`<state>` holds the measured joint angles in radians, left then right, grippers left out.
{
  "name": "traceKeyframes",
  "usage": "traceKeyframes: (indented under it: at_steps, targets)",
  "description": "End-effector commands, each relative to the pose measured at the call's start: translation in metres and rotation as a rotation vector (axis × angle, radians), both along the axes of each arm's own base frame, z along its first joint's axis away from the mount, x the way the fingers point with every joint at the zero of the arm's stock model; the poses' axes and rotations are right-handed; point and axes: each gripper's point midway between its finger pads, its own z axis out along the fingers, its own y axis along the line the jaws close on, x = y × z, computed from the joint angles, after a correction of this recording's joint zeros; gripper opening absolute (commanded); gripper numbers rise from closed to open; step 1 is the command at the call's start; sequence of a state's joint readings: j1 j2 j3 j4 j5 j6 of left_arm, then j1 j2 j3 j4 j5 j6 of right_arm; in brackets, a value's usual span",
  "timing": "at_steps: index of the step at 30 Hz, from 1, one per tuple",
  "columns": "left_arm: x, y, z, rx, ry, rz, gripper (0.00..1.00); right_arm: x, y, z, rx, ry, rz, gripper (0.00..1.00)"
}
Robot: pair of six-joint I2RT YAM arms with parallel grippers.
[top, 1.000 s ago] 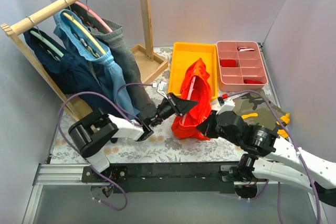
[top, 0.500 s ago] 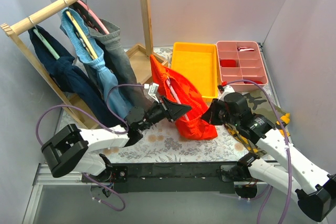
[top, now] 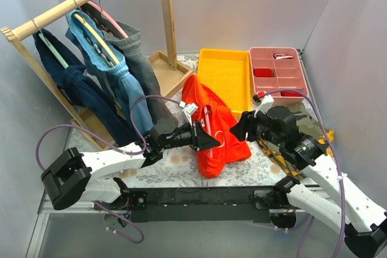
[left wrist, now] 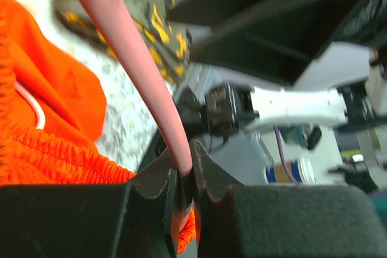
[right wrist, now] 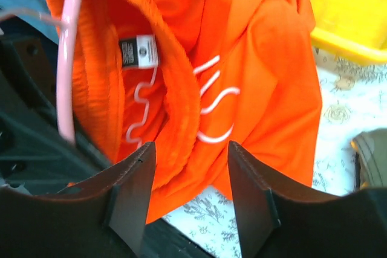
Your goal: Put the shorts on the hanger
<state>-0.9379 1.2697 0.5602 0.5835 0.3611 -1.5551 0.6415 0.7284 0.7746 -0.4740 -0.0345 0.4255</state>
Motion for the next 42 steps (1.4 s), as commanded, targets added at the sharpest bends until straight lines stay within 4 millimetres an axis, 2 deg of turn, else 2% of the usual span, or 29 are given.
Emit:
traceKeyframes:
  at_steps: [1, 3, 6, 11, 12, 13, 16, 19, 20, 22, 23, 25, 26, 28, 29, 31, 32, 33, 35, 37, 39, 40, 42]
  targets:
    - [-0.041, 0.006, 0.046, -0.049, -0.060, -0.210, 0.00, 0.018, 0.018, 0.033, 0.035, -0.164, 0.077, 0.59]
    - [-0.050, 0.009, 0.045, -0.040, -0.029, -0.254, 0.00, 0.023, 0.027, 0.042, 0.070, -0.214, 0.108, 0.62]
    - [-0.068, 0.013, 0.039, -0.032, 0.018, -0.350, 0.00, 0.024, 0.043, 0.042, 0.094, -0.239, 0.189, 0.63]
    - [-0.076, 0.021, 0.027, -0.011, 0.041, -0.363, 0.00, 0.021, 0.061, 0.018, 0.122, -0.207, 0.262, 0.64]
    - [-0.077, 0.021, 0.026, -0.014, 0.044, -0.371, 0.00, 0.018, 0.062, 0.007, 0.127, -0.187, 0.264, 0.64]
    - [-0.078, 0.021, 0.025, -0.014, 0.056, -0.374, 0.00, 0.020, 0.065, 0.008, 0.143, -0.201, 0.263, 0.64]
    - [-0.078, 0.019, 0.024, -0.020, 0.059, -0.386, 0.00, 0.021, 0.069, -0.006, 0.155, -0.171, 0.249, 0.62]
    - [-0.077, 0.017, 0.015, -0.002, 0.066, -0.393, 0.00, 0.027, 0.064, -0.016, 0.137, -0.139, 0.167, 0.49]
    - [-0.077, 0.017, 0.010, 0.005, 0.064, -0.392, 0.00, 0.033, 0.058, -0.017, 0.119, -0.137, 0.113, 0.33]
    - [-0.073, 0.016, -0.001, 0.025, 0.071, -0.371, 0.00, 0.033, 0.045, -0.015, 0.073, -0.098, 0.040, 0.13]
    - [-0.072, 0.016, -0.005, 0.029, 0.067, -0.365, 0.00, 0.040, 0.032, -0.013, 0.044, -0.095, -0.050, 0.02]
    - [-0.069, 0.014, -0.011, 0.034, 0.070, -0.347, 0.00, 0.037, 0.018, -0.010, -0.003, -0.071, -0.112, 0.01]
    - [-0.067, 0.013, -0.012, 0.028, 0.065, -0.339, 0.00, 0.034, 0.004, -0.007, -0.056, -0.040, -0.164, 0.01]
    - [-0.064, 0.010, -0.015, 0.028, 0.067, -0.331, 0.00, 0.026, -0.002, -0.001, -0.097, -0.021, -0.180, 0.01]
    - [-0.062, 0.009, -0.013, 0.016, 0.059, -0.326, 0.01, 0.020, -0.012, 0.000, -0.150, 0.001, -0.204, 0.01]
    - [-0.062, 0.006, -0.015, 0.014, 0.068, -0.333, 0.05, 0.009, -0.012, 0.000, -0.189, 0.033, -0.212, 0.01]
    - [-0.062, 0.005, -0.013, -0.002, 0.059, -0.338, 0.07, 0.010, -0.014, 0.012, -0.200, 0.011, -0.244, 0.01]
    - [-0.062, 0.004, -0.013, -0.005, 0.063, -0.342, 0.09, -0.001, -0.011, 0.007, -0.229, 0.040, -0.233, 0.01]
    - [-0.061, 0.002, -0.019, 0.004, 0.073, -0.339, 0.15, -0.002, -0.009, 0.009, -0.257, 0.025, -0.247, 0.01]
    - [-0.061, 0.003, -0.026, 0.014, 0.078, -0.332, 0.15, 0.005, -0.002, 0.000, -0.306, 0.026, -0.248, 0.01]
    - [-0.052, 0.003, -0.031, 0.033, 0.067, -0.278, 0.21, 0.015, 0.003, -0.008, -0.369, 0.029, -0.262, 0.01]
    - [-0.048, 0.006, -0.041, 0.066, 0.068, -0.245, 0.23, 0.020, 0.008, -0.009, -0.379, 0.020, -0.251, 0.01]
    - [-0.033, 0.008, -0.044, 0.093, 0.043, -0.152, 0.20, 0.026, 0.019, -0.017, -0.397, 0.031, -0.226, 0.01]
